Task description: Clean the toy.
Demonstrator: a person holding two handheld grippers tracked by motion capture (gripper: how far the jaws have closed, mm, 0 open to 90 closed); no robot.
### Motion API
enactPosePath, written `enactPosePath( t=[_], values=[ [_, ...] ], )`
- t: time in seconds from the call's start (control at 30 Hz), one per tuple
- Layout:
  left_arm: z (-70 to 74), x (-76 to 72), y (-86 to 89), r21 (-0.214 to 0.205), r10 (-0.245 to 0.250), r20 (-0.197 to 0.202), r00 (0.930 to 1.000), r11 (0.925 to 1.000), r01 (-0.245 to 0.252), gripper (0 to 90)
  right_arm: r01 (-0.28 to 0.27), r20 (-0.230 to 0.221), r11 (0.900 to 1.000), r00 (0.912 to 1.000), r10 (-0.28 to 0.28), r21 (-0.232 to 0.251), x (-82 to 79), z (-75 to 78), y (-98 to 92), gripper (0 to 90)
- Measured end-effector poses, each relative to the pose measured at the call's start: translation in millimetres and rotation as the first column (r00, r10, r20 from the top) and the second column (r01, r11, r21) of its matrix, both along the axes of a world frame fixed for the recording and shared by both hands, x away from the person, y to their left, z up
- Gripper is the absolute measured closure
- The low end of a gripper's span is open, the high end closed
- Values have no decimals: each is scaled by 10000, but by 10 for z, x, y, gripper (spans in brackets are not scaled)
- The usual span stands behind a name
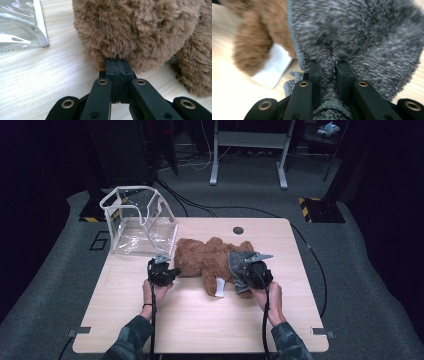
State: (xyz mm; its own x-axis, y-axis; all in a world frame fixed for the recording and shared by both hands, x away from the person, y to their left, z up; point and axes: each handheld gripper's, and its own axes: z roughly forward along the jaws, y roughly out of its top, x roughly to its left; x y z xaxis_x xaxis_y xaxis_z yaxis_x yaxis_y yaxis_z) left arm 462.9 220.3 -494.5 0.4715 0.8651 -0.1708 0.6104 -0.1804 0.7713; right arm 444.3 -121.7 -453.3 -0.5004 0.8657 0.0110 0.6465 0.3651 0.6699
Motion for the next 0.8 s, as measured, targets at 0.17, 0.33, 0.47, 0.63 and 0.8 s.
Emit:
enactPosePath(
  t=[0.17, 0.33, 0.47, 0.63, 0.8],
  values=[
    [4, -7, -1, -12, 0, 10, 10000, 10000, 0, 892, 428, -147, 9989, 9990, -425, 186, 18, -123, -141, 773],
    [0, -5, -1, -49, -8, 11, 10000, 10000, 9, 892, 734, -164, 9972, 9972, -736, -123, 26, -99, -257, 773],
    [0, -5, 0, -44, -12, 7, 10000, 10000, 12, 892, 1023, -252, 9945, 9944, -1028, -219, 20, -143, -341, 773],
    [2, -7, 1, -30, -18, -4, 10000, 10000, 18, 892, 1302, -605, 9905, 9893, -1328, -450, 30, -271, -458, 774],
    [5, -4, -4, 47, -57, -17, 10000, 10000, 57, 892, 1318, -56, 9913, 9913, -1318, 33, -5, -64, -492, 774]
  ],
)
